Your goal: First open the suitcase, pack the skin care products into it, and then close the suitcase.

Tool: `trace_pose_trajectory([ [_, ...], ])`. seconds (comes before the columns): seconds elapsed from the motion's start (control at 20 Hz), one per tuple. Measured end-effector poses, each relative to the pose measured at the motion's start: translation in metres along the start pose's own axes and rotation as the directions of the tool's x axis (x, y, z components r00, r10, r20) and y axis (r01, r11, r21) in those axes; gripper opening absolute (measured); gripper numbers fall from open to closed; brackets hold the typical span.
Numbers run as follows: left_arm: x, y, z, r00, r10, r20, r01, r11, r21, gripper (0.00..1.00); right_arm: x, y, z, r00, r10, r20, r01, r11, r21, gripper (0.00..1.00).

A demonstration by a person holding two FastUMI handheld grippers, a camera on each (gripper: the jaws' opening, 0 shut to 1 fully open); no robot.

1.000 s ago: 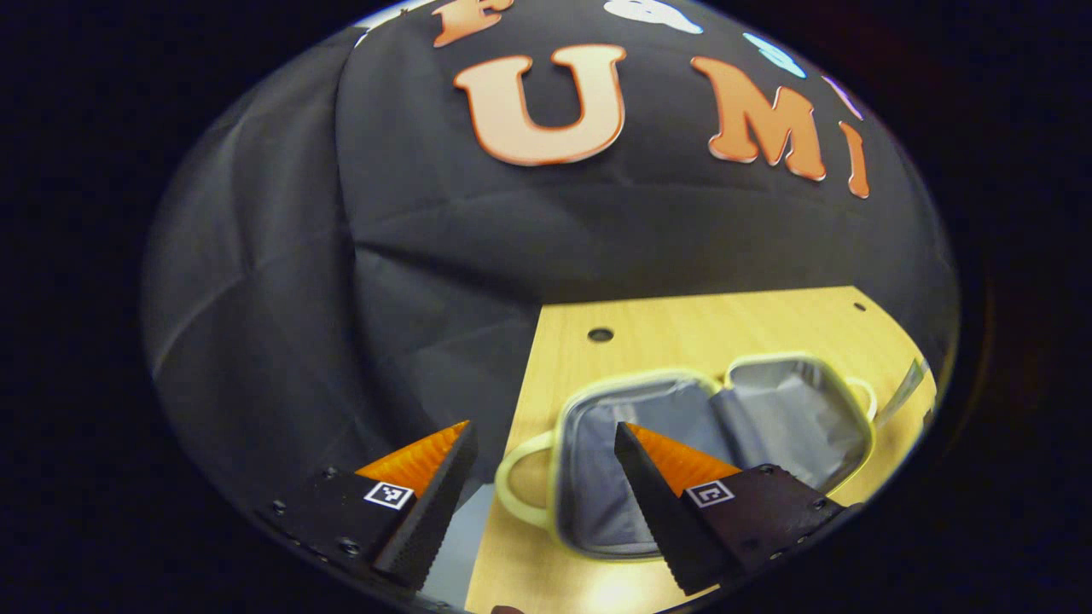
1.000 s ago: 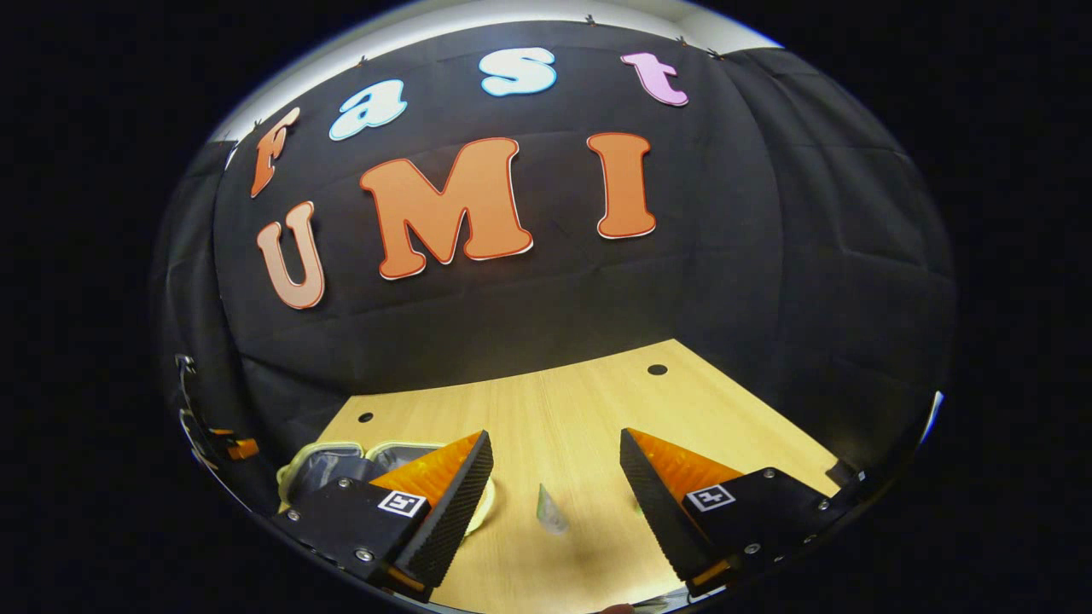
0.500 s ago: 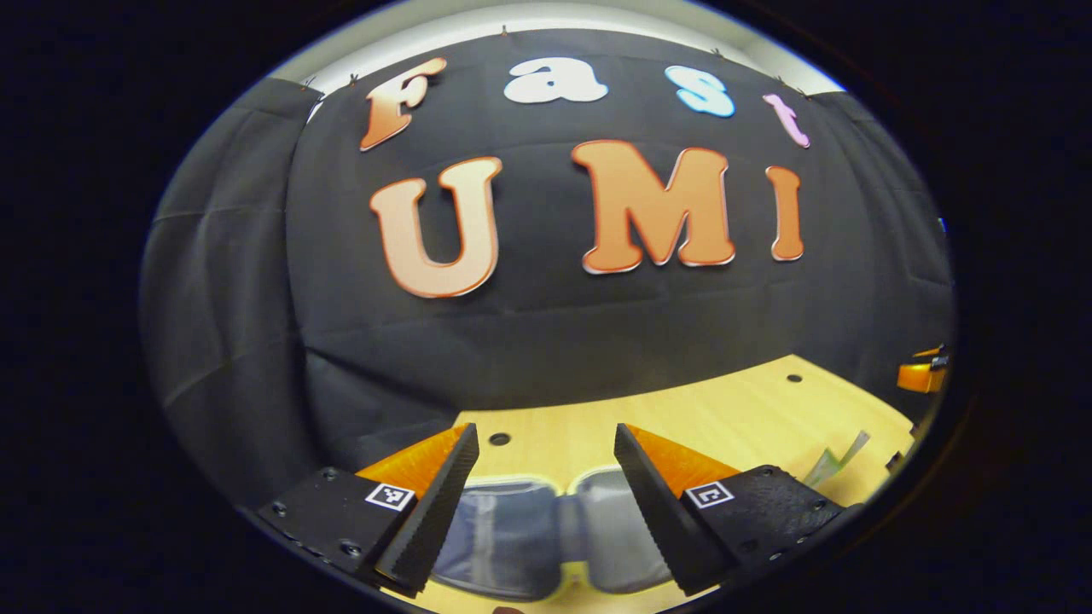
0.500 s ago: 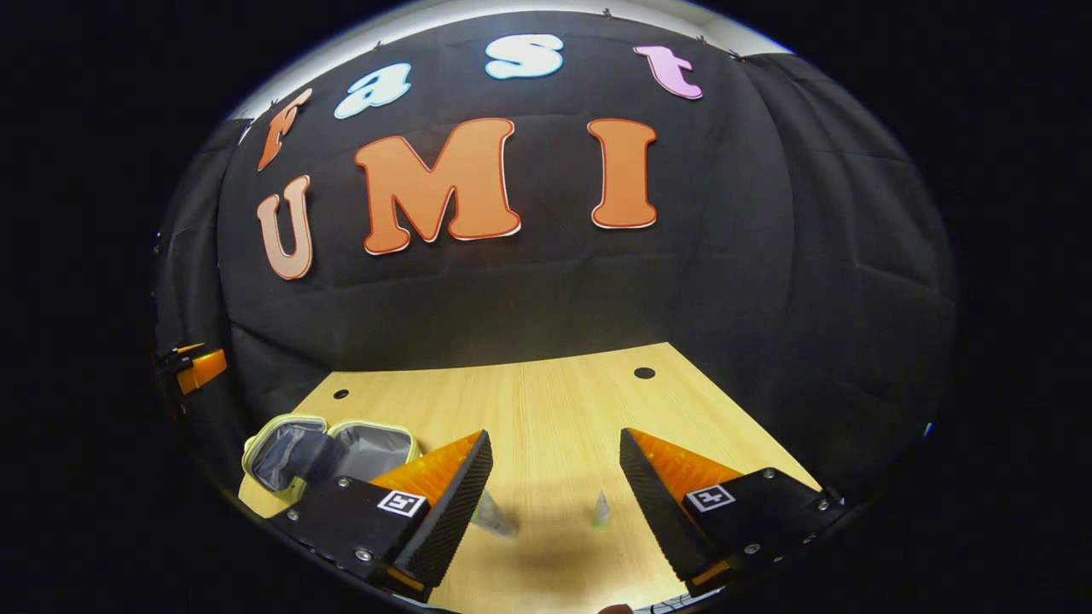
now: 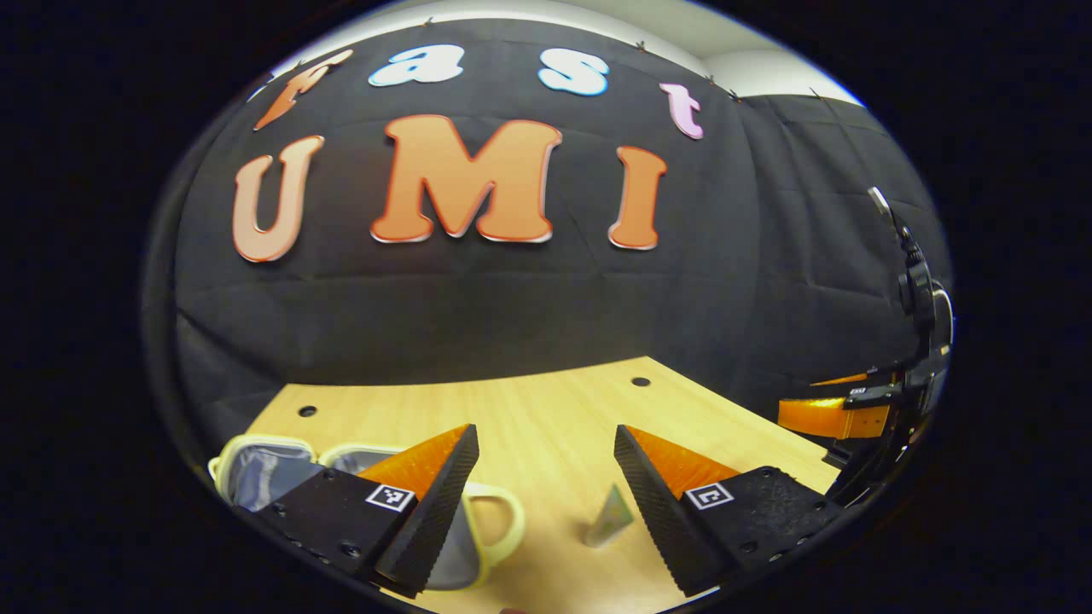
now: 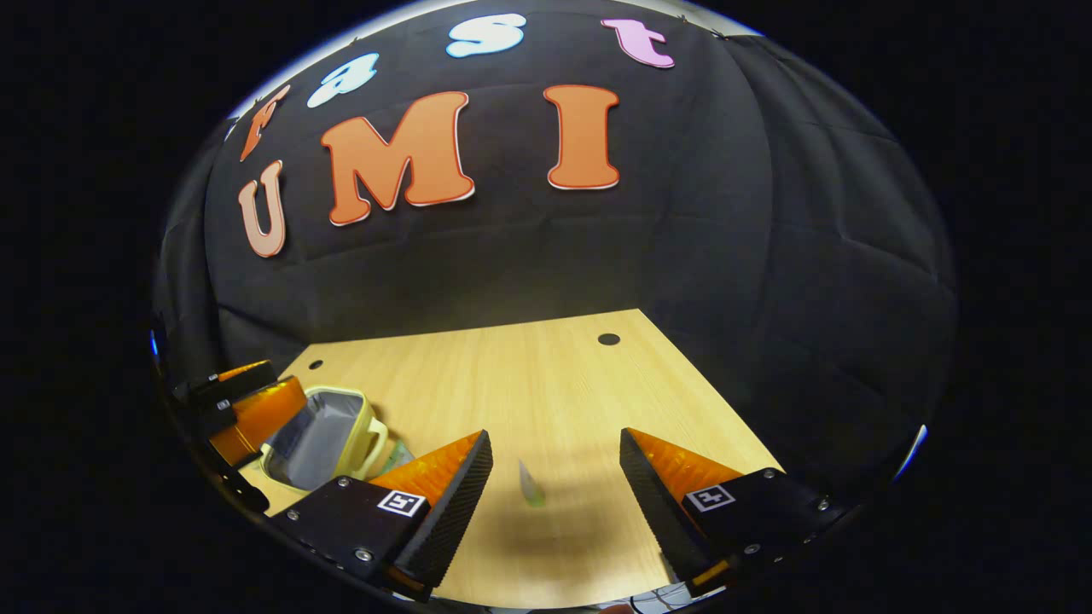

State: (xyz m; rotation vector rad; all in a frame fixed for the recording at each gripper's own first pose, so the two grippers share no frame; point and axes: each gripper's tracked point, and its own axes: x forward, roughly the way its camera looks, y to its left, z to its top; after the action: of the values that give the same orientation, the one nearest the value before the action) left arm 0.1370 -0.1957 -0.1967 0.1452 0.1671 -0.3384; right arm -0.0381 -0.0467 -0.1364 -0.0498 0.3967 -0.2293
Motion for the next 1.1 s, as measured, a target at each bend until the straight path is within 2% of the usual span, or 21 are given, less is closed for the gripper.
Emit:
trace_pose_trajectory([
  [0.2,0.040,-0.041,-0.071,0.993,-0.034,-0.113,0.036,0.999,0.023,0.99,0.005,-0.029,-0.018,0.999,-0.016,-0.044,0.016,1.000,0.003,0.95],
  [0.5,0.084,-0.042,-0.174,0.960,0.018,-0.278,0.001,0.998,0.070,0.97,0.015,-0.050,-0.049,0.992,-0.022,-0.125,0.023,1.000,0.003,0.95],
  [0.6,0.092,-0.045,-0.196,0.950,0.028,-0.311,-0.009,0.998,0.064,0.87,0.010,-0.057,-0.067,0.985,-0.024,-0.171,0.022,1.000,-0.013,0.95],
  [0.75,0.099,-0.054,-0.205,0.948,0.023,-0.318,-0.009,0.999,0.046,0.50,0.010,-0.060,-0.073,0.981,-0.019,-0.192,0.018,1.000,-0.007,0.96],
  [0.8,0.098,-0.055,-0.204,0.948,0.014,-0.317,-0.002,0.999,0.039,0.43,0.011,-0.058,-0.074,0.981,-0.013,-0.194,0.013,1.000,0.000,0.96],
  [0.9,0.101,-0.053,-0.205,0.942,0.025,-0.335,-0.026,1.000,0.000,0.40,0.012,-0.056,-0.073,0.982,-0.003,-0.187,0.004,1.000,0.005,0.96],
  [0.95,0.100,-0.050,-0.205,0.938,0.024,-0.346,-0.027,1.000,-0.003,0.35,0.014,-0.053,-0.070,0.984,0.001,-0.179,0.000,1.000,0.002,0.96],
  [1.1,0.091,-0.046,-0.190,0.934,0.014,-0.356,-0.016,1.000,-0.003,0.35,0.019,-0.026,-0.058,0.988,0.060,-0.140,-0.061,0.998,-0.001,0.96],
])
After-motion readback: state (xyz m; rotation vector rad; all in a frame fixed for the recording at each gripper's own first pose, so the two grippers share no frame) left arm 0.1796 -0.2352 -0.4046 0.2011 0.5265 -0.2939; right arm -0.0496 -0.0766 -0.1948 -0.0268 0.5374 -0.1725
